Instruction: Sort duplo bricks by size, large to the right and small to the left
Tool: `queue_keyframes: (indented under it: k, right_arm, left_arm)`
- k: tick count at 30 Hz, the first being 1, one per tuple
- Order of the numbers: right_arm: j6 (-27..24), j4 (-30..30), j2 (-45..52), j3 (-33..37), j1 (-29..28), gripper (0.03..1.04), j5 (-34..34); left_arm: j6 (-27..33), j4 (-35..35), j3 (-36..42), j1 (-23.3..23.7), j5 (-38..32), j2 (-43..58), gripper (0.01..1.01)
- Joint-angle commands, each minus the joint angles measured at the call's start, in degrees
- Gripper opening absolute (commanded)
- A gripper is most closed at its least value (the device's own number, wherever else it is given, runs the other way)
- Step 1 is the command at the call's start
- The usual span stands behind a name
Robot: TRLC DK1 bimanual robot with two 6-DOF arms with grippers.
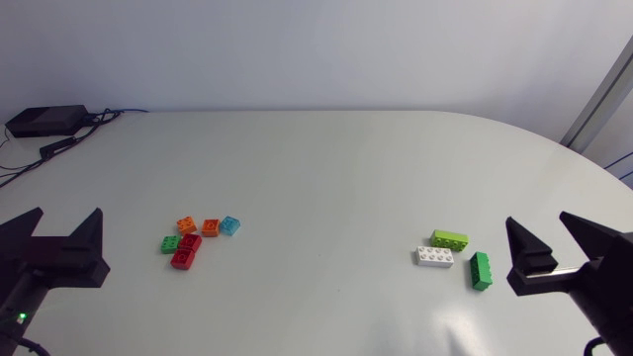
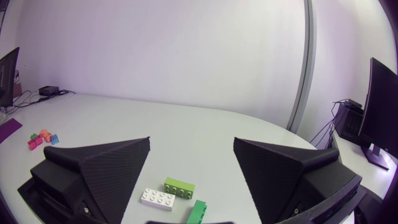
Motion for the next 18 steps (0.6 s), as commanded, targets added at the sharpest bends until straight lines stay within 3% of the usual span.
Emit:
queue_keyframes:
  k: [1,10,18]
  right_arm:
    - [2.17,2.75,-1.0,-3.06,-0.12,0.99,0.63]
    - [5.24,11.35,-3.4,-10.89,0.07,0.99,0.87]
    - [5.43,11.88,-3.55,-11.38,0.08,0.99,0.89]
  left_arm:
    - [-2.34,2.38,-2.51,-0.52,1.13,-0.67,0.982]
    - [-6.1,9.31,-8.43,-0.97,4.44,-0.48,0.984]
    - [-6.33,9.74,-8.8,-0.99,4.64,-0.47,0.984]
